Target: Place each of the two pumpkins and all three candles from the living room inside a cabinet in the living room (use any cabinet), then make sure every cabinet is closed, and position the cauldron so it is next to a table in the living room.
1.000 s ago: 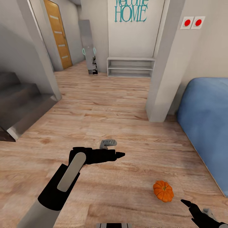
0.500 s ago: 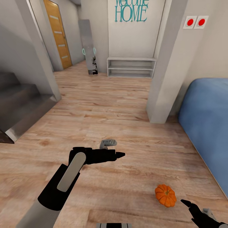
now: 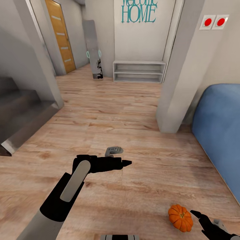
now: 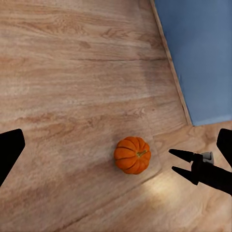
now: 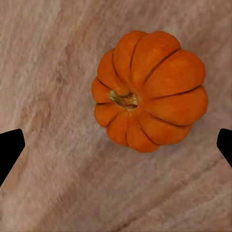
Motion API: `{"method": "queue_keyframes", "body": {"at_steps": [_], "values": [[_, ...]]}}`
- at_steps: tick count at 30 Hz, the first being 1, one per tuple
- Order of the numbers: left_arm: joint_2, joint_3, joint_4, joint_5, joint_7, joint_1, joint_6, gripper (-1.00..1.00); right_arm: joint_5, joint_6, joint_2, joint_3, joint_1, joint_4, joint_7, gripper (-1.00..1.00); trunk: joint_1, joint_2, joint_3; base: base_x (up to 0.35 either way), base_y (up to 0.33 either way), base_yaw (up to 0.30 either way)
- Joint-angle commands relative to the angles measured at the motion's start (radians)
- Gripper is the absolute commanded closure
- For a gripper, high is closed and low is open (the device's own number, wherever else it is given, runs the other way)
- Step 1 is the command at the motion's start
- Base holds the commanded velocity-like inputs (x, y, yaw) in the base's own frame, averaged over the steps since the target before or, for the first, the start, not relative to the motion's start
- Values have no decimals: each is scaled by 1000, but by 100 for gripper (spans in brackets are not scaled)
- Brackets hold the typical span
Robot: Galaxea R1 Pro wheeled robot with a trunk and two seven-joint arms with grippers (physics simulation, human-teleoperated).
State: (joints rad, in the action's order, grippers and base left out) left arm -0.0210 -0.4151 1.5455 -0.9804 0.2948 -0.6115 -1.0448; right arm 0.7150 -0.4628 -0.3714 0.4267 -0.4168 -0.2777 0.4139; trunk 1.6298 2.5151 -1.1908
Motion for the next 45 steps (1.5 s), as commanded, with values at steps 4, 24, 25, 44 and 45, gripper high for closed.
{"method": "queue_keyframes", "body": {"at_steps": [4, 24, 25, 44, 45], "values": [[0, 0, 1, -10, 10, -1, -2, -100, 3, -8, 0, 6, 0, 0, 0, -100, 0, 1, -5, 26, 5, 0], [1, 0, 8, -11, 10, -1, -2, -100, 9, -7, 8, 4, -17, -18, -46, -100, 6, 3, -51, 2, 0, 0], [1, 0, 9, -11, 9, -1, -2, -100, 12, -8, 8, 5, -35, -19, -47, -100, 6, 3, -51, 0, 0, 0], [1, -1, 21, -11, 9, -1, -2, -100, 18, -5, 9, 10, -82, -5, -112, -100, 9, 5, -78, 0, 0, 0], [1, -1, 21, -11, 9, -1, -2, -100, 18, -5, 9, 10, -82, -5, -118, -100, 9, 5, -82, 0, 0, 0]]}}
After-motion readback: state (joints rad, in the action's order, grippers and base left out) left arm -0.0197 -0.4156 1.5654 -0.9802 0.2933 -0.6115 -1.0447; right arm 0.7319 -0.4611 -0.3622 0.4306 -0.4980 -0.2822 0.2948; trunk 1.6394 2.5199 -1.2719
